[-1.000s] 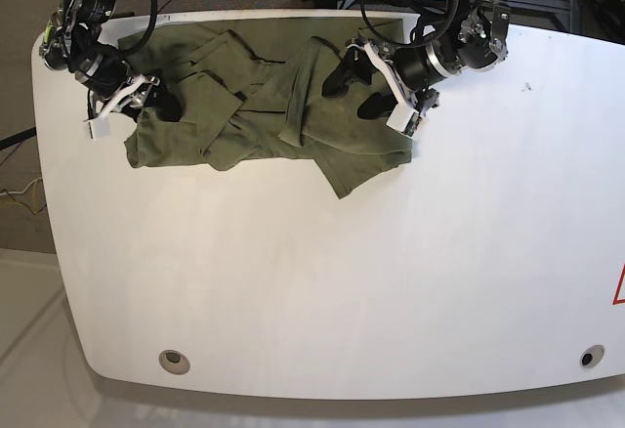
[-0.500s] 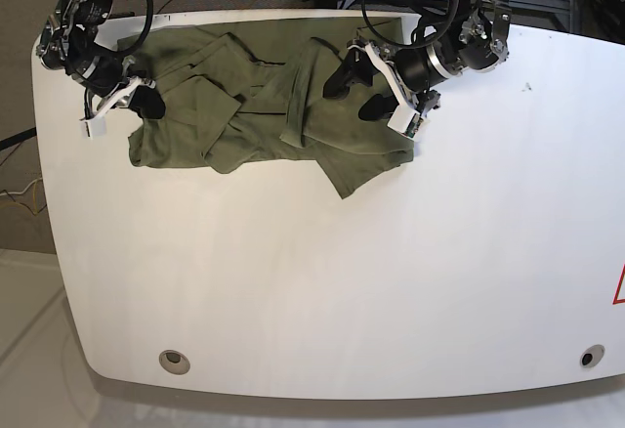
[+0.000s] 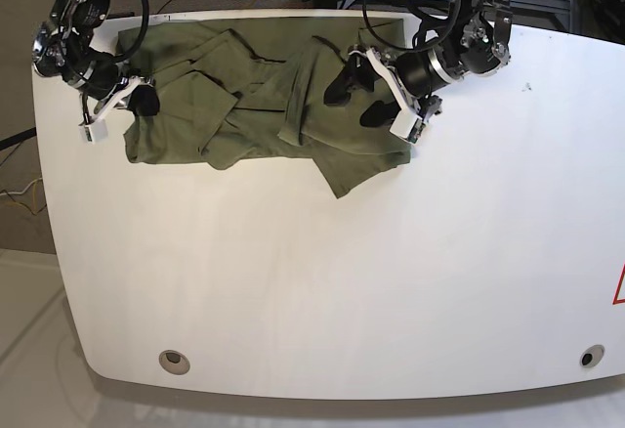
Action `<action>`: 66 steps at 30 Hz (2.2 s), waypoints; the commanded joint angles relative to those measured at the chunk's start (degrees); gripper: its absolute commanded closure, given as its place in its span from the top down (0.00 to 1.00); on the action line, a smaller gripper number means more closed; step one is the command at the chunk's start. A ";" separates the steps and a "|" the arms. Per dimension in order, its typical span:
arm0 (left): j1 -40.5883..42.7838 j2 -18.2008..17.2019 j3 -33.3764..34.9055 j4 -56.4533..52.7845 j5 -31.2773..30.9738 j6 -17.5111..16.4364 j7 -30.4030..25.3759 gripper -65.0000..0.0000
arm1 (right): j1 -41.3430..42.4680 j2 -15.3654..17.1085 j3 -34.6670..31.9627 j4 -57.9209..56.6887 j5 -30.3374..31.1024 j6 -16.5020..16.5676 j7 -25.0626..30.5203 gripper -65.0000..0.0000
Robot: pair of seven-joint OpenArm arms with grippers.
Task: Fold the T-shirt properly
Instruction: 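Regrip the strip end with the right gripper while the left gripper holds, then lift the strip end with the right gripper and fold it toward the left gripper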
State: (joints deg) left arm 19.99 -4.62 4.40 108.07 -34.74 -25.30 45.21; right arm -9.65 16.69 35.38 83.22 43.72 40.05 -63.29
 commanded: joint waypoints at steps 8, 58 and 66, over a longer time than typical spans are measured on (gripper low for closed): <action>-1.37 -0.29 -1.66 1.09 -0.93 -0.39 -0.69 0.62 | 1.74 2.86 2.25 5.67 0.25 -0.05 0.55 0.00; 0.55 -3.58 -3.18 0.72 -1.89 -0.80 2.15 0.65 | 0.10 -16.00 -23.26 30.10 2.11 -0.05 -9.31 0.00; 0.44 -2.81 -2.98 0.11 -1.57 -0.98 2.44 0.62 | 0.86 -16.02 -27.27 29.29 0.90 -0.05 -9.45 0.00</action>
State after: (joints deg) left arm 20.80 -7.68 1.56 107.66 -35.62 -25.69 48.42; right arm -9.54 -0.12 8.12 111.96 44.80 39.70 -73.17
